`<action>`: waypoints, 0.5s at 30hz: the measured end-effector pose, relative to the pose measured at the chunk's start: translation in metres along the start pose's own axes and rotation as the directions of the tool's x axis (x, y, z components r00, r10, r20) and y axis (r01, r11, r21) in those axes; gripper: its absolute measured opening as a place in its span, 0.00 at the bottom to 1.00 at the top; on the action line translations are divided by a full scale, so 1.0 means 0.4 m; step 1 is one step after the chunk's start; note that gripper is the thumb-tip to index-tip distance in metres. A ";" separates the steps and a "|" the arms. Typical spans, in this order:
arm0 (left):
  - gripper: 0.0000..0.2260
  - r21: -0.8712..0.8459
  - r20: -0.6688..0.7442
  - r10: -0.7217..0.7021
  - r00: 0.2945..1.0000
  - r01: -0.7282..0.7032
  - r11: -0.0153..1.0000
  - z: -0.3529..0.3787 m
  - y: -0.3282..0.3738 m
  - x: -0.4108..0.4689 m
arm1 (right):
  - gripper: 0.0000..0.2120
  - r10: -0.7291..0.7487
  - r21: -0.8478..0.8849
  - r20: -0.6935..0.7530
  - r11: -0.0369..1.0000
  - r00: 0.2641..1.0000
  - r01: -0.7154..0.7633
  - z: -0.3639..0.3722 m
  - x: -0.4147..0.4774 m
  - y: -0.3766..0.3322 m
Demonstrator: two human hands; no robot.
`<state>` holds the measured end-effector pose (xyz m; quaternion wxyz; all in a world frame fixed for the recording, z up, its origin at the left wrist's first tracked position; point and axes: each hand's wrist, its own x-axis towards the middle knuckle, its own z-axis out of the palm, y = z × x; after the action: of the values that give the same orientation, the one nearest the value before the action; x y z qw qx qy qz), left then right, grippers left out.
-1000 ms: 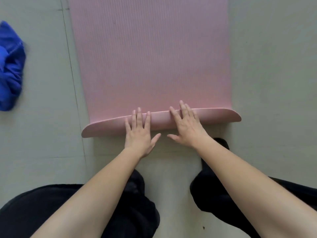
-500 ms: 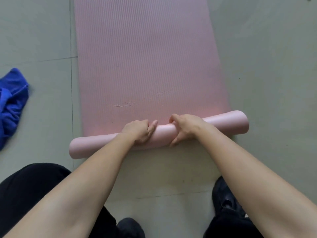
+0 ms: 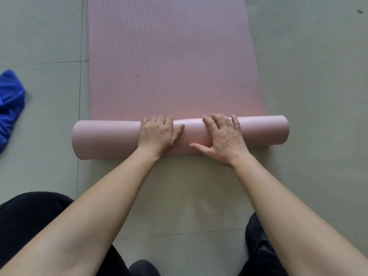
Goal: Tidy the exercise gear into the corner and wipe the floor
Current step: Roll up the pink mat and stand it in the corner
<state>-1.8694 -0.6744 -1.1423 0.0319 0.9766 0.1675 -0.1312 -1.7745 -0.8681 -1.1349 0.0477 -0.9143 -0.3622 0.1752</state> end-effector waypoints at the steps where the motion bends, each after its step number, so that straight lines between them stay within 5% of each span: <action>1: 0.31 -0.004 -0.028 0.010 1.000 -0.011 1.000 -0.009 -0.002 0.007 | 0.53 -0.025 -0.043 0.054 0.999 0.998 0.028 -0.005 -0.005 0.008; 3: 0.29 -0.008 -0.064 0.012 0.998 -0.013 1.000 -0.040 0.001 0.022 | 0.59 -0.044 -0.101 0.108 0.993 0.993 0.055 -0.018 -0.004 0.015; 5: 0.28 0.005 -0.025 -0.002 1.000 0.002 1.000 -0.064 0.004 0.035 | 0.54 -0.032 -0.108 0.128 0.993 0.991 0.046 -0.037 0.010 0.009; 8: 0.30 0.012 0.123 -0.024 0.992 0.023 1.000 -0.084 -0.004 0.050 | 0.45 -0.048 -0.048 0.267 0.997 0.963 0.063 -0.079 0.051 0.008; 11: 0.30 -0.127 0.276 -0.077 0.958 0.116 0.985 -0.064 -0.033 0.034 | 0.52 -0.069 0.042 0.410 0.998 0.910 0.056 -0.107 0.070 0.011; 13: 0.29 -0.214 0.222 -0.074 0.972 0.123 0.969 -0.042 -0.052 0.000 | 0.54 -0.062 0.020 0.311 0.998 0.948 0.058 -0.102 0.071 0.009; 15: 0.32 -0.142 0.022 -0.008 1.000 0.011 0.990 -0.027 -0.057 -0.038 | 0.48 -0.023 0.016 0.115 1.000 0.993 0.021 -0.091 0.077 0.005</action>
<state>-1.8883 -0.6566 -1.1285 0.1025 0.9696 0.1807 -0.1296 -1.7396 -0.8471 -1.1101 0.0353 -0.8983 -0.3731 0.2296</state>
